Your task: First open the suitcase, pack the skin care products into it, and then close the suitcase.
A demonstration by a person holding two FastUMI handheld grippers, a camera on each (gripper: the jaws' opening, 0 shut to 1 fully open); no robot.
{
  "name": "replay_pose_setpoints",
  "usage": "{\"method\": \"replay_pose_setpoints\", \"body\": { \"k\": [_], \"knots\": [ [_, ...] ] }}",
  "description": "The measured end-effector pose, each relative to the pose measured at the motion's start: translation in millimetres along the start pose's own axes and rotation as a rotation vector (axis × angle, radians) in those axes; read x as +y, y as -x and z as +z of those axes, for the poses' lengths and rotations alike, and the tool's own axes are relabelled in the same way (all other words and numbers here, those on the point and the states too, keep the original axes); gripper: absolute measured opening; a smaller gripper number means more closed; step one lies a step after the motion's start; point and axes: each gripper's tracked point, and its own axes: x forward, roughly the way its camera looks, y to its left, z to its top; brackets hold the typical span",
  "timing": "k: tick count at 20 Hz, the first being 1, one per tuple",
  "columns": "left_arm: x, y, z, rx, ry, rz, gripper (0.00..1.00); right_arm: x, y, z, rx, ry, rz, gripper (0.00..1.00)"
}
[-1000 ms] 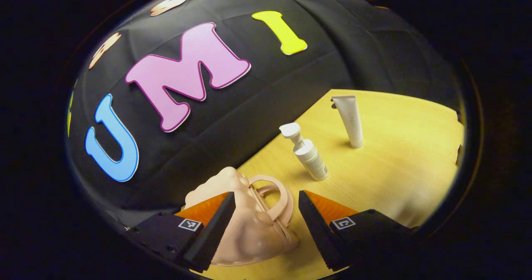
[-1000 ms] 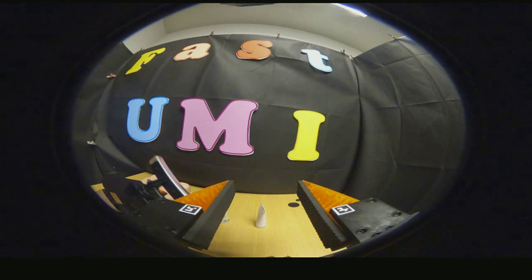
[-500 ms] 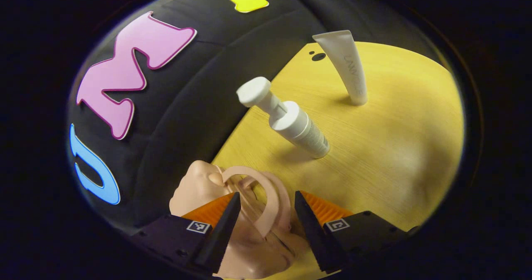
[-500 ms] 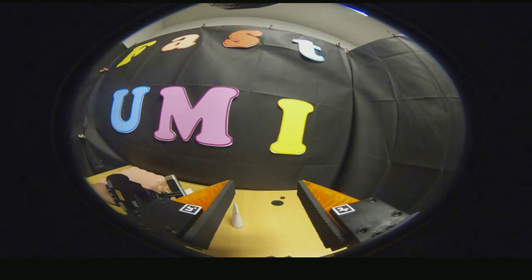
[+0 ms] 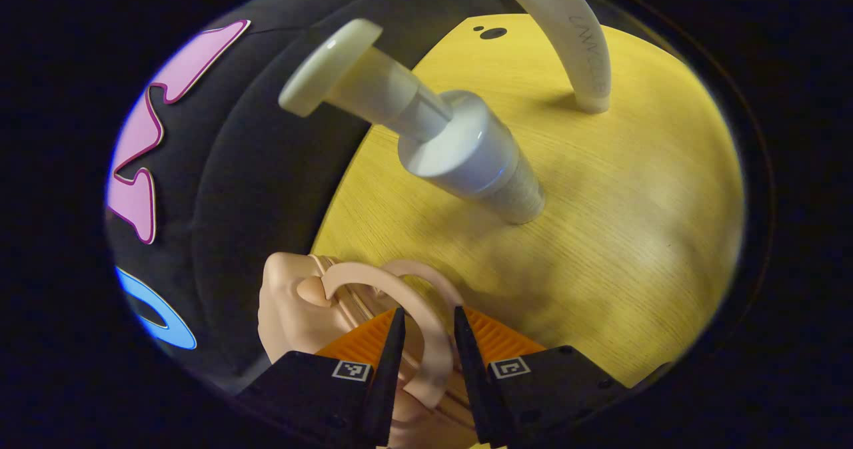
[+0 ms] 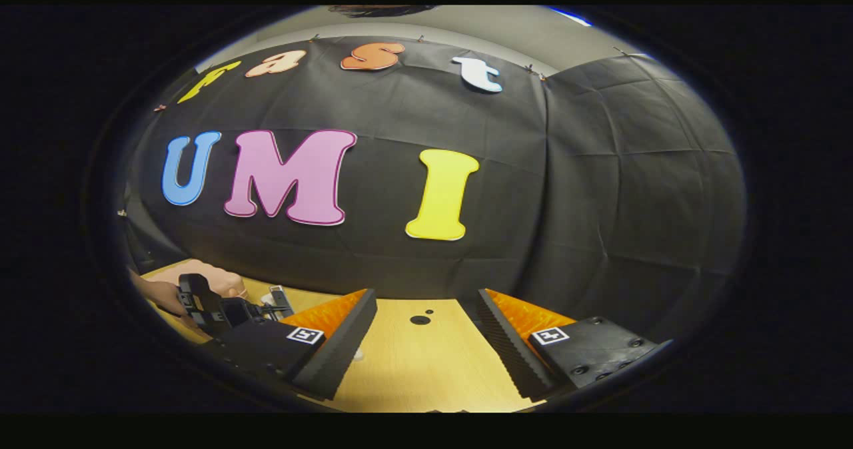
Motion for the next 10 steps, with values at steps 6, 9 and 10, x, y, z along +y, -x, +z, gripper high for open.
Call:
{"method": "replay_pose_setpoints", "body": {
  "k": [6,9,10],
  "knots": [
    [-3.5,8.2,7.3,-0.044,0.049,-0.019,0.25,2.9,-0.9,-4.0,0.015,-0.001,0.014,0.96],
    [8.3,25.0,13.9,-0.09,0.108,-0.008,0.21,9.7,3.8,3.6,-0.004,0.011,0.028,0.97],
    [13.3,29.7,14.5,-0.101,0.13,-0.003,0.2,14.4,5.1,3.9,-0.003,0.012,0.038,0.97]
  ]
}}
